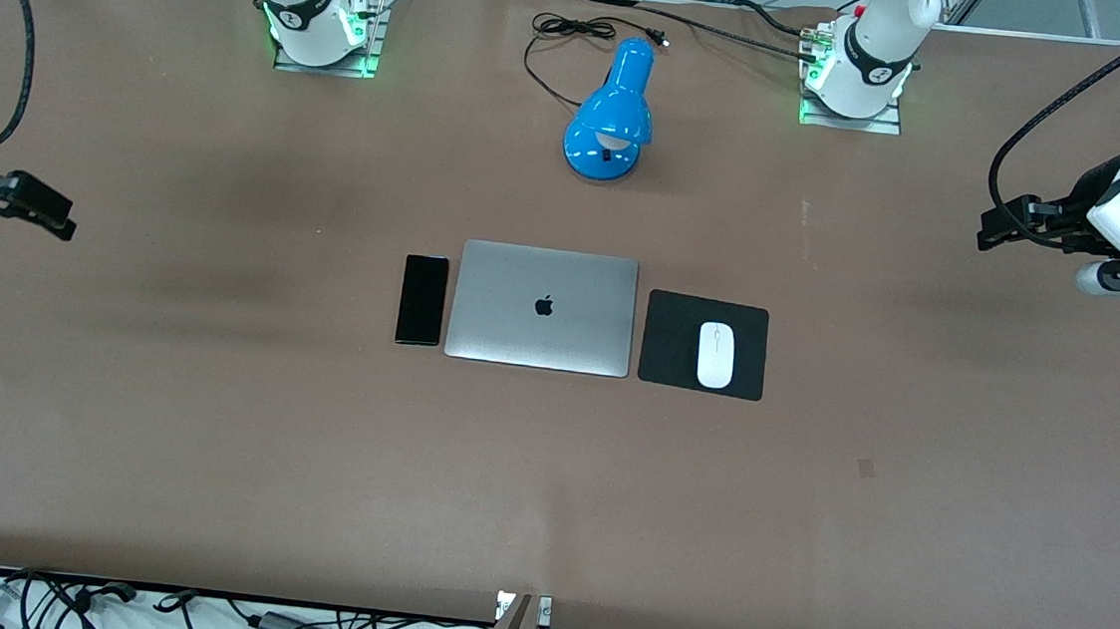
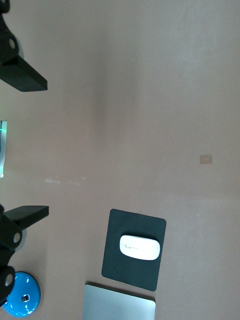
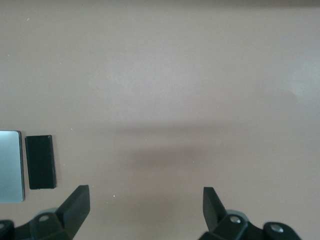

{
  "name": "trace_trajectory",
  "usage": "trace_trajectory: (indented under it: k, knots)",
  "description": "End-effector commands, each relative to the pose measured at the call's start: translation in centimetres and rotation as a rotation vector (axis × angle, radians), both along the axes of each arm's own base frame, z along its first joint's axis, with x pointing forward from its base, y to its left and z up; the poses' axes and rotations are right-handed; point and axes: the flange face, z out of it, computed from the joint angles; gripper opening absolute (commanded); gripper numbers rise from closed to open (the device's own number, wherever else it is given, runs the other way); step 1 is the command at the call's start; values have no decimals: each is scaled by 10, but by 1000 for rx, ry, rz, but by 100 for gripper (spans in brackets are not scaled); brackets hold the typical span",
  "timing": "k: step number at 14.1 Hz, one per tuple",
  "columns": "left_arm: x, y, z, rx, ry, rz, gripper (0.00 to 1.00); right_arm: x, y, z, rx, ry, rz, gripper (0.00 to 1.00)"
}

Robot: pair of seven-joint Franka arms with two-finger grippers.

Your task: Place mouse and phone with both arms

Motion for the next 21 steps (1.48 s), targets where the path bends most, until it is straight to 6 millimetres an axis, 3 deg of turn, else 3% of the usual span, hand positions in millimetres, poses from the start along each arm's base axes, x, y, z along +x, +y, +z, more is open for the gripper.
trace_trajectory:
  k: [1,6,14,21]
  knots:
    - [-4,3,3,15,1,-17,100,-31,1,-1,6,-14,18,100]
    - [-3,10,1,12,4,-14,100,-52,-1,-6,39,9,3,100]
    - [-3,10,1,11,6,-12,100,-56,-2,10,32,-1,10,100]
    - [-3,11,1,11,6,-10,100,-59,-1,6,38,31,8,100]
